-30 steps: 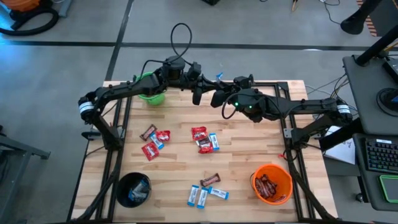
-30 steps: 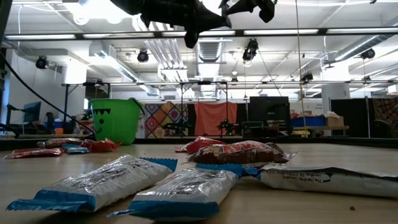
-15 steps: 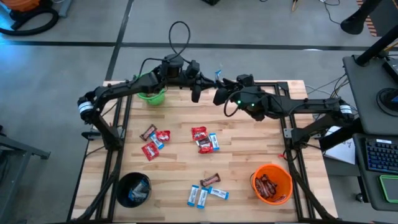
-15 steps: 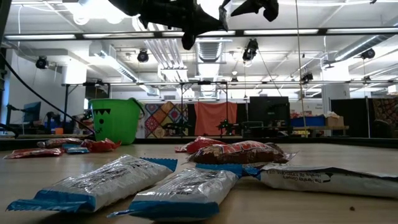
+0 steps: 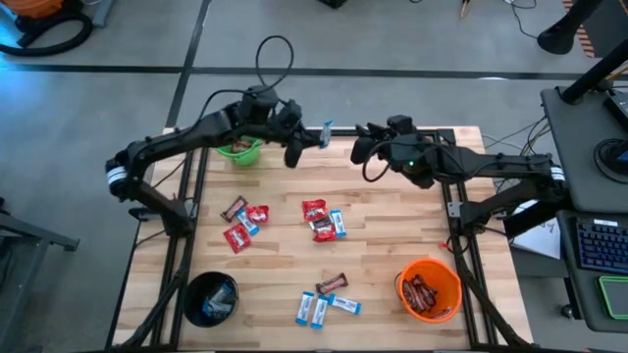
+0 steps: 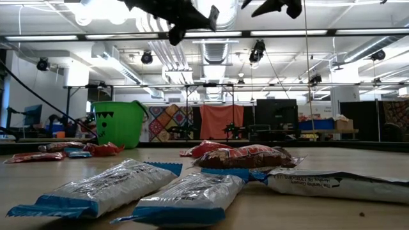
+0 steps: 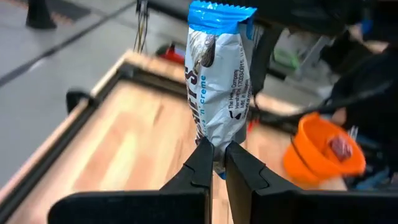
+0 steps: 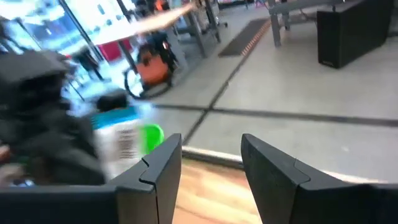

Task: Sort candy
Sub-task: Put the white chocolate into the black bucket

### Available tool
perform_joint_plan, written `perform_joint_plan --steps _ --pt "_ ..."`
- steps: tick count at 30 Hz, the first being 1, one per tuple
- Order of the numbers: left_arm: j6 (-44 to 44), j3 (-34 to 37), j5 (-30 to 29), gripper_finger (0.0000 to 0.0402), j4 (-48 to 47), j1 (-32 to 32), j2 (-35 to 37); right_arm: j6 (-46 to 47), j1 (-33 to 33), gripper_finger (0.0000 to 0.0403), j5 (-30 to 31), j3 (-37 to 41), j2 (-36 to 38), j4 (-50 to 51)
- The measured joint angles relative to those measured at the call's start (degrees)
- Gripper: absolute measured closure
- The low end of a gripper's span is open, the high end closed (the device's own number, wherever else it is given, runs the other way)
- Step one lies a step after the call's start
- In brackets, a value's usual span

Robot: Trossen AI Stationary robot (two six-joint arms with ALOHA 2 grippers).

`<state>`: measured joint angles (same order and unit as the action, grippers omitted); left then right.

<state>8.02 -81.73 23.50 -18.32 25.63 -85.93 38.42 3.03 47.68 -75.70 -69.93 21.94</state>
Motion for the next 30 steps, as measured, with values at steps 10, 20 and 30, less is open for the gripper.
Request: perform_joint_plan --steps 10,20,30 --pt "5.0 0.0 -16.8 0.0401 -29.5 -14.7 13.8 12.1 -0.8 0.0243 -7.9 0.2 0.1 17.5" --pt "33.9 0.0 -32.2 0.0401 -47.8 -42.1 23.2 14.1 -4.9 0.0259 -10.9 0.4 -2.4 18.5" --pt "61.3 0.0 -35.0 0.0401 -58.1 -68.9 20.9 19.2 -8.8 0.0264 -12.2 0.4 -3.0 18.5"
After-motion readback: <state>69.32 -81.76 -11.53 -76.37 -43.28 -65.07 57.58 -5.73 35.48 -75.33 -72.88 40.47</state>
